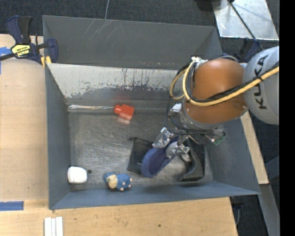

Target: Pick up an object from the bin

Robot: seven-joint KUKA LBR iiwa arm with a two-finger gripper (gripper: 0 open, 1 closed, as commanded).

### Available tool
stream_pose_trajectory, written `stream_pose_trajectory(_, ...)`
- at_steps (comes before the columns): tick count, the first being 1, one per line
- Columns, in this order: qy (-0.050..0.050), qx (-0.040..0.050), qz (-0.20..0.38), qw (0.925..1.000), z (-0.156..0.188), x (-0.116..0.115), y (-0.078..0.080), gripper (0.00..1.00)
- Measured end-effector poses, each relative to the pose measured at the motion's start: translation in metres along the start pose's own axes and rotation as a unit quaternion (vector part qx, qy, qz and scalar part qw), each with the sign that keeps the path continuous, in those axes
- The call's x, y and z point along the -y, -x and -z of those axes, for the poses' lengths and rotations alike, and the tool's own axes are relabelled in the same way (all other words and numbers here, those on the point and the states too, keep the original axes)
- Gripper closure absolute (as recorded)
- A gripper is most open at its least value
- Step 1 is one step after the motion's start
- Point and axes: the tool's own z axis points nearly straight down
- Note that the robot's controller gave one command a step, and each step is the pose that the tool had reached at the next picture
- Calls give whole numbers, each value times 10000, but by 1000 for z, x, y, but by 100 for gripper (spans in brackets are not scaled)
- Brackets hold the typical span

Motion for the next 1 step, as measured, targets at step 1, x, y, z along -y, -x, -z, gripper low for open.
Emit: stream_pose_trajectory(1, 4, -1, -13, 10000, 37, 1, 1, 100)
